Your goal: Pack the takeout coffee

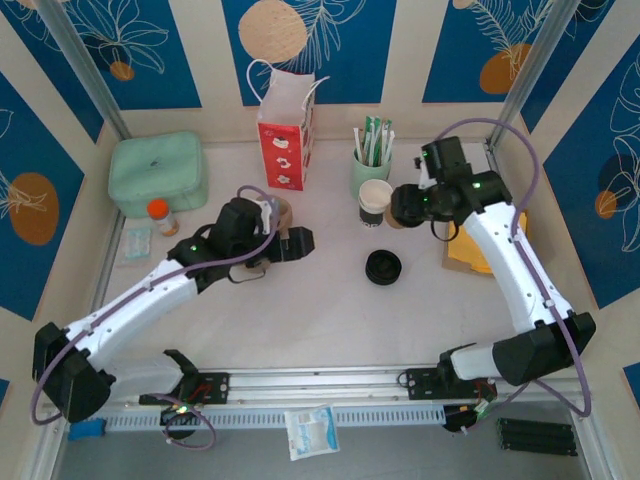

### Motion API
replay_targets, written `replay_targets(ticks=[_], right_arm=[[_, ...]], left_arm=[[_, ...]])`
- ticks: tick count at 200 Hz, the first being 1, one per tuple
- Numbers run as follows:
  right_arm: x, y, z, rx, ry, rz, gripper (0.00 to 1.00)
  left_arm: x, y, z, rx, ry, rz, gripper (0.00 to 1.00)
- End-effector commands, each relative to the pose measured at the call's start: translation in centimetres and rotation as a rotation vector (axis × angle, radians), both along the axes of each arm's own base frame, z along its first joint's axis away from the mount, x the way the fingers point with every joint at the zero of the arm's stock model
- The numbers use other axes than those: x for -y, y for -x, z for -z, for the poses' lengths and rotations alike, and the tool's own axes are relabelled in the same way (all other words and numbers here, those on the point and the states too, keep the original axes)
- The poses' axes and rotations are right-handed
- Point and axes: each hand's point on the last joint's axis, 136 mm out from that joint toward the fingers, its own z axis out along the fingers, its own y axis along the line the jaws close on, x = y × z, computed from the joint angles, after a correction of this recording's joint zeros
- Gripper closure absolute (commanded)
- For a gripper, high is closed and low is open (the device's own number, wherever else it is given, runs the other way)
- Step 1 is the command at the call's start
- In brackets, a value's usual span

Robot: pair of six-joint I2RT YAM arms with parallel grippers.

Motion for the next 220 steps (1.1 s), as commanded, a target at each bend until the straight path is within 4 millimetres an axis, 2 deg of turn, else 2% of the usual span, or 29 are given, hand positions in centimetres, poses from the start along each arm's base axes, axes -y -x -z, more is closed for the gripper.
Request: replay_targets(ticks=[1,36,104,166,220], right_arm=[[1.7,-0.5,0.1,-0.018,-0.025,0.032,0.42],[4.2,-3.0,2.5,-0.073,-0.018,0.116,0.42],[4.6,-7.4,7.9,-0.219,0.048,0.126,0.42],[4.1,-9.0,11.6,-0.324,0.138,0.073,0.42],[3.9,-9.3,14.0,-0.386,0.15,0.064,0.41]], left_arm=[[1.5,-0.7,-1.4,0.054,0.0,0.036,0.01],[2.9,-1.3,-1.0,0.048,-0.002,0.061,0.01],[3.5,-1.2,-0.2,0.04,-0.002,0.073,0.0],[3.6,-0.9,0.4,0.033,0.003,0.068,0.01],[3.4,-0.8,0.5,0.032,-0.004,0.066,0.0]])
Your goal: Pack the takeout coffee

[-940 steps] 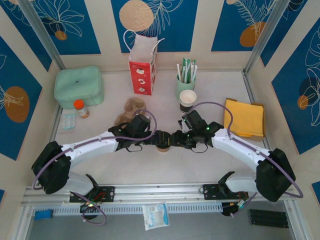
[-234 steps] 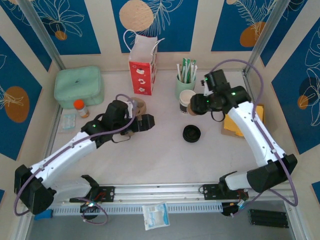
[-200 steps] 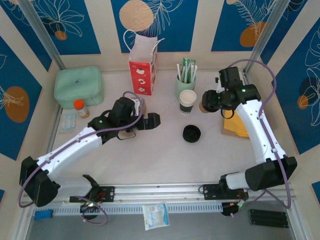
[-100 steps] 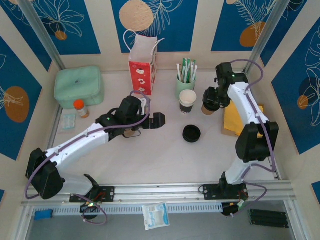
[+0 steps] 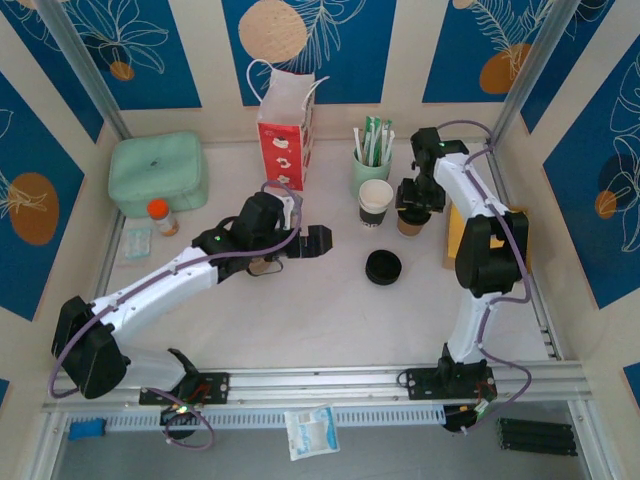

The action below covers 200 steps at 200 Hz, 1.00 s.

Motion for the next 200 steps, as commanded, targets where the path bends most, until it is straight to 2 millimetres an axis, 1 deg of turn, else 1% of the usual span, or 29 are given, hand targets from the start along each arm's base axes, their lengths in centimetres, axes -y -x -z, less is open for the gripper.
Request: replay_targets(ticks=[1,26,40,64,80,147,178,200], right_arm=[[0.0,0.0,-0.1,-0.018,0.01,-0.015,0.41],[-0.1,-0.1,0.2,-0.025,0.005,-0.012,0.37],[-0.2,-0.1,0.2,-0.025,0.001,-0.01,0.34],[-0.4,0.0,-0.2,-0.016,-0.007,-0.009,0.26],[-0.5,0.0,-0.6,-0.007,-0.01,-0.007,0.23],[-0.9,0.0,-2.0,0.024,-0.029,-0.004,0.2],[-0.7,0.1,-2.8,0.042,-0.026,-0.002,0.19],[-0.5,0.2,-3.8,0.063,-0.021,0.005,0.18]], left_arm=[[0.1,0.2,-0.3,0.016,0.011,0.003,0.01],[0.2,0.3,-0.4,0.017,0.01,0.004,0.01],[0.2,0.3,-0.3,0.016,0.008,0.004,0.01],[0.3,0.3,-0.4,0.019,0.007,0.006,0.0],[0.2,0.4,-0.4,0.017,0.006,0.007,0.0],[0.3,0.5,-0.6,0.02,0.004,0.008,0.01],[0.4,0.5,-0.6,0.022,0.0,0.01,0.01],[0.4,0.5,-0.7,0.02,-0.003,0.013,0.01]])
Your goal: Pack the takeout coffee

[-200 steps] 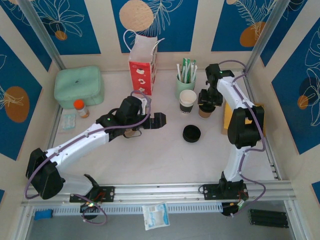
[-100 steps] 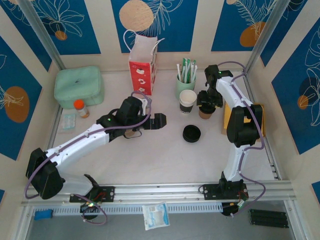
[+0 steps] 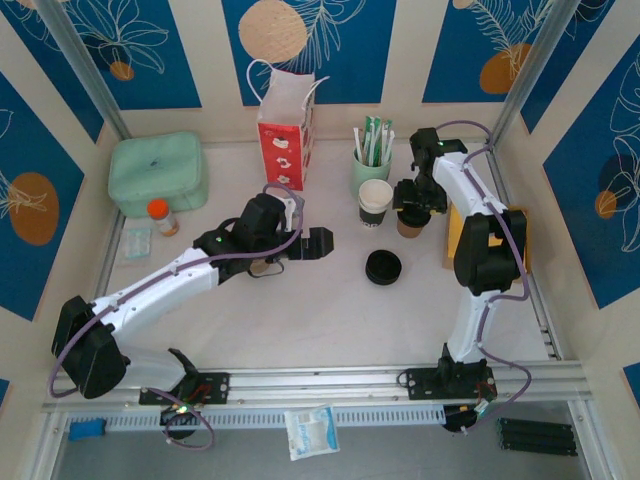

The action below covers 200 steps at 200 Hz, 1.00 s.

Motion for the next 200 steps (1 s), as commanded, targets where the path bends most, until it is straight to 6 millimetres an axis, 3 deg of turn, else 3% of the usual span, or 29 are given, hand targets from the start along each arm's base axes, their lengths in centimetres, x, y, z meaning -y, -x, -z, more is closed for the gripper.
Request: replay_targets(ticks=[1,65,119,200], right_arm=[[-0.3,0.1,-3.6,0.072,-0.026,0.013,0.18],[-1.1,1.9,-6.8,0.165,-0.11,0.034,0.17],[-4.1,4.5,-8.1,0.215,-0.245,0.012,0.18],[-7.5,6.8,-9.3,0.265,-0.306,-0.068,0.2]], left_arm=[[0.1,0.1,-0.8,0.02,-0.002,0.001,0.01],[-1.2,0.4,-0.7,0.021,-0.064,-0.02,0.01],[-3.4,0.4,-0.2,0.007,-0.139,-0.076,0.01],[-6.1,-2.5,0.0,-0.002,-0.152,-0.205,0.0]])
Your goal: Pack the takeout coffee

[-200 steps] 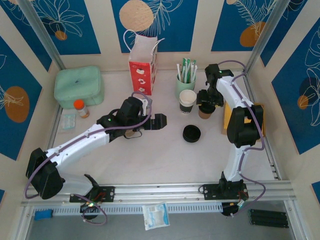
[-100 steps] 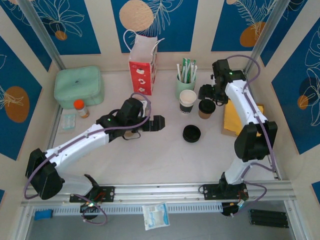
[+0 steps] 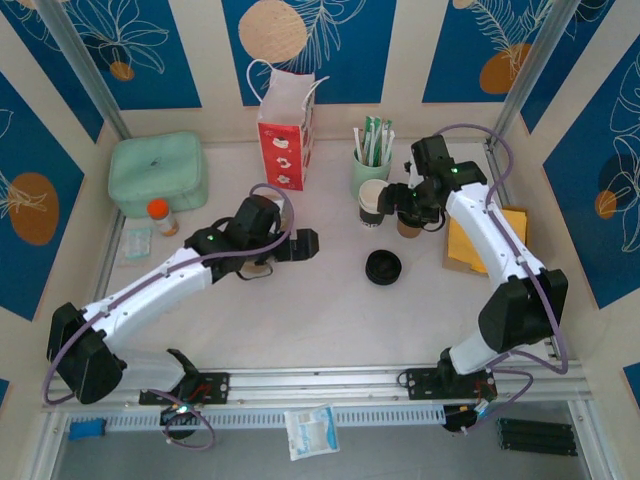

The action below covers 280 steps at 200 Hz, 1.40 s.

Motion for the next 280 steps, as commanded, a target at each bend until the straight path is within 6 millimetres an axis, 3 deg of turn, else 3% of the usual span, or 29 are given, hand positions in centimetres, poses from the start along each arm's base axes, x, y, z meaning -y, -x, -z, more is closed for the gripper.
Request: replay_targets(ticks=[1,20,49,102,135,187,212,280], right_arm=[[-1.1,0.4,-1.2,0.034,-0.058,-0.015,0.2],[-1.9,0.6,-1.6,0.022,-0.107,-0.024,0.2],[-5.3,1.7,-2.1,-0.008,-0.185,-0.107,0.21],[-8.9,4.1,0.0,-0.089,-0.07,-0.183,0.19],[-10.5,5.2,0.5,-0.097,-0.133,-0.195,0.18],[-11.9,6.4,-0.5,-0.059,-0.227,-0.219,0.16],[-11.8,6.6,-0.2,-0.066,-0.205,-0.21,0.17],[-9.4,6.4,0.2,-0.063,-0.195,-0.133,0.18]], left_arm=[[-1.3,-1.7,-1.4,0.031,0.004,-0.059,0.0],[-2.4,-3.1,-1.5,0.036,0.015,-0.095,0.01],[-4.6,-5.3,-1.8,0.036,0.014,-0.135,0.01],[-10.4,-9.3,-0.6,0.025,-0.021,-0.238,0.01],[-12.2,-11.5,0.5,0.024,-0.019,-0.244,0.01],[-13.6,-13.5,5.3,-0.021,-0.046,-0.198,0.01],[-12.7,-14.1,7.1,-0.053,-0.011,-0.145,0.01],[-9.6,-11.4,9.4,-0.161,0.152,-0.069,0.01]])
